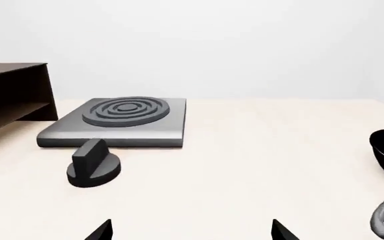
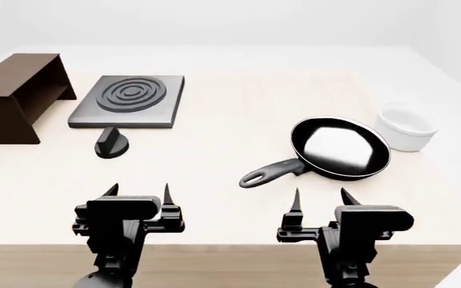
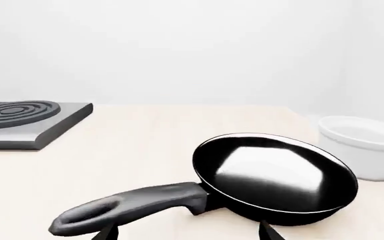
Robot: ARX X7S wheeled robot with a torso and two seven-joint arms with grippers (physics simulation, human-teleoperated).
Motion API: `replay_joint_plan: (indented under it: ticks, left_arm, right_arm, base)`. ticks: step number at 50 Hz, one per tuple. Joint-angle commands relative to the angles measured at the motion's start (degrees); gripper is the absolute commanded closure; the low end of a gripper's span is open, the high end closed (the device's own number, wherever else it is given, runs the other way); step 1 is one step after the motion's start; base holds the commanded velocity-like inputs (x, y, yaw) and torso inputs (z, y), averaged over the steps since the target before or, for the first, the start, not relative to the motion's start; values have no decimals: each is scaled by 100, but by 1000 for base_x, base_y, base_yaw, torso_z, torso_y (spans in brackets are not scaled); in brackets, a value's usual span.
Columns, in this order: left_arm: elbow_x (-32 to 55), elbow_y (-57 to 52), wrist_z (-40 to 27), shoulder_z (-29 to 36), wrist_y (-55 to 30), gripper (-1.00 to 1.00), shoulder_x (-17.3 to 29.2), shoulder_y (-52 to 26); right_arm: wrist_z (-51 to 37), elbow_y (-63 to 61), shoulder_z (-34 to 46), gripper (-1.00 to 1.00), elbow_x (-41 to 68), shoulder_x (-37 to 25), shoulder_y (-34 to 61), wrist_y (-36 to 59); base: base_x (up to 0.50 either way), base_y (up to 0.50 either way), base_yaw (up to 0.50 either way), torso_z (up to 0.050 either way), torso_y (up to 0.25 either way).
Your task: Put the frying pan on top of the cabinet.
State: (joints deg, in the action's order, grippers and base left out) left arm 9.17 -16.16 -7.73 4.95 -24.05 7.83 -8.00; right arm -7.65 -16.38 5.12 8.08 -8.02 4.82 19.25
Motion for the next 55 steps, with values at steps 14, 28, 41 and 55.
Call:
replay_joint_plan:
  ticks: [14,28,41,55]
  left_arm:
    - [-40,-238,-225,169,-395,-100,183,-189]
    - [14,-222,-266,195,-348,-100,221,-176]
    - [58,-197,-299,225,-314,-100,257,-169]
    - [104,-194,-316,274,-313,-100,306,-177]
  right_arm:
    - [-73,-319,47,-100,209,-126,110,316]
    - [-153,-299,111,-100,207,-165,105,263]
    - [-286,-259,138,-100,162,-205,133,262]
    - [-1364,-259,-640,-100,-359,-364,126,315]
  base:
    - [500,0,0,0,0]
    - [500,0,0,0,0]
    - [500,0,0,0,1]
    - [0,0,0,0,0]
